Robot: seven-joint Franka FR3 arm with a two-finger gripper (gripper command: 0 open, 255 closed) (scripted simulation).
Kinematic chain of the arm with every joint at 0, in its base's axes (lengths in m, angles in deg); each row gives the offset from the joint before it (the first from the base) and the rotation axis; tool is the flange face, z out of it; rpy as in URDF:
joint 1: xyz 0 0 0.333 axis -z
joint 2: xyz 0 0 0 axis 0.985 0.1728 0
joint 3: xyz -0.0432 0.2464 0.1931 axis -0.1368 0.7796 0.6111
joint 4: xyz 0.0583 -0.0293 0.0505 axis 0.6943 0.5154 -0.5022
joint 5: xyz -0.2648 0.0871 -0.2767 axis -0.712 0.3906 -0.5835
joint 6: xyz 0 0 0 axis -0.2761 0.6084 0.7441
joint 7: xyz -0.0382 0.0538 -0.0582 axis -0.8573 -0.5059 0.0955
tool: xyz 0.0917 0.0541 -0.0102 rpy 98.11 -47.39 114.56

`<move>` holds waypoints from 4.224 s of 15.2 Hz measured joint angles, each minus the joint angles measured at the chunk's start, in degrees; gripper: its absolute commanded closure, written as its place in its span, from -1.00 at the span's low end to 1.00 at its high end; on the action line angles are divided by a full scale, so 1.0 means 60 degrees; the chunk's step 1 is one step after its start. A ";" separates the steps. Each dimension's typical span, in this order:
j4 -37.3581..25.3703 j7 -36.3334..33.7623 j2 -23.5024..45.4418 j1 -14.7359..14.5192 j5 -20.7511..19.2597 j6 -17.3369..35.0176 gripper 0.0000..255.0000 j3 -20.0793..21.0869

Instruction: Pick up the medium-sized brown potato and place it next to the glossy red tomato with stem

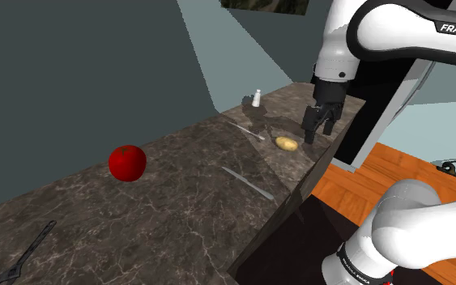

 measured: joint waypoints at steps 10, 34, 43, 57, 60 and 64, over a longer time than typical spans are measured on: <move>0.0319 0.1357 0.1511 0.0379 -0.0856 0.1969 -1.00 -0.1282; -0.2780 0.5711 0.9035 0.1024 0.0515 0.6480 -1.00 -0.3907; -0.2442 0.5886 0.9418 0.1070 0.0732 0.7166 -1.00 -0.3873; -0.2446 0.5890 0.9419 0.1074 0.0733 0.7171 1.00 -0.3876; -0.2515 0.5813 0.9252 0.1045 0.0643 0.6947 1.00 -0.3888; -0.2740 0.5700 0.8987 0.1015 0.0498 0.6487 1.00 -0.3910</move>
